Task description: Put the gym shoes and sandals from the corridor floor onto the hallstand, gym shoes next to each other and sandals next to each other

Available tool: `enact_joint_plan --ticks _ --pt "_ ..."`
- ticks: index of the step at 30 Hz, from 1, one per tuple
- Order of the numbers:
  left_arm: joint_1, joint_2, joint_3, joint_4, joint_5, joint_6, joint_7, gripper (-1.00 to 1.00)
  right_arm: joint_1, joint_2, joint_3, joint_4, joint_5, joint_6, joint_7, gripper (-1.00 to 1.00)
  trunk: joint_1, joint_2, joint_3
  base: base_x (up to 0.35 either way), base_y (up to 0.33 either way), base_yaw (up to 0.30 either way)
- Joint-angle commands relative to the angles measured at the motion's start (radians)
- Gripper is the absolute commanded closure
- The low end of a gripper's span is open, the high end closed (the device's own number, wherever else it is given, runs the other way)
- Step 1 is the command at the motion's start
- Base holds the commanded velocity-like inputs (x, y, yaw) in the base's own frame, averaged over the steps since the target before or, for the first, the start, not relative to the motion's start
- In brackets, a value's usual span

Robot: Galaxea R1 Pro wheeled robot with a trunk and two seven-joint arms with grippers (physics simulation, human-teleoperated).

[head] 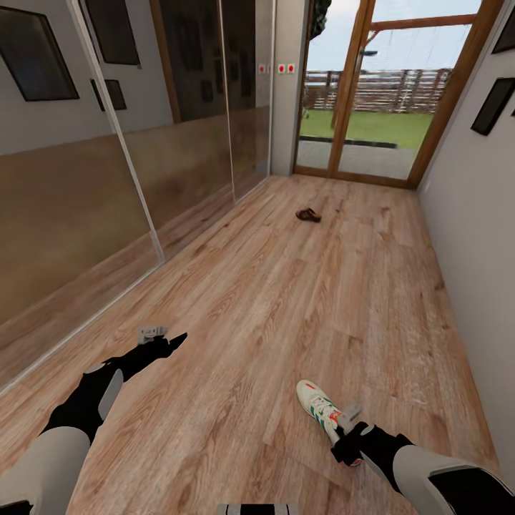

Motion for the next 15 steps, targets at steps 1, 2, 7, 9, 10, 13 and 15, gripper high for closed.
enact_joint_plan --ticks 1,2,7,9,10,13,15 --pt "-0.001 0.000 0.002 0.000 0.010 0.010 -0.005 -1.00 -0.001 0.000 0.008 0.001 -0.002 0.002 0.004 -1.00 0.000 -0.001 -0.005 0.000 0.000 0.000" --pt "-0.001 0.000 0.002 0.000 0.010 0.010 -0.004 -1.00 -0.001 0.000 0.008 0.001 -0.002 -0.001 0.004 -1.00 0.000 -0.001 -0.005 0.000 0.000 0.000" --pt "-0.001 0.000 0.002 0.002 0.010 0.011 -0.004 -1.00 -0.001 -0.003 0.007 0.001 -0.002 -0.017 0.003 -1.00 0.000 -0.001 -0.005 0.000 0.000 0.000" --pt "-0.001 0.000 0.002 0.002 0.010 0.011 -0.004 -1.00 -0.001 -0.005 0.007 0.001 -0.002 -0.024 0.003 -1.00 0.000 -0.001 -0.005 0.000 0.000 0.000" --pt "-0.001 0.000 0.002 0.002 0.010 0.011 -0.004 -1.00 -0.001 -0.007 0.007 0.001 -0.002 -0.027 0.003 -1.00 0.000 -0.001 -0.005 0.000 0.000 0.000" --pt "-0.001 0.000 0.002 0.003 0.010 0.011 -0.004 -1.00 -0.001 -0.010 0.007 0.001 -0.002 -0.032 0.003 -1.00 0.000 -0.001 -0.005 0.000 0.000 0.000" --pt "-0.001 0.000 0.002 0.003 0.010 0.011 -0.004 -1.00 -0.001 -0.011 0.007 0.001 -0.002 -0.034 0.003 -1.00 0.000 -0.001 -0.005 0.000 0.000 0.000"
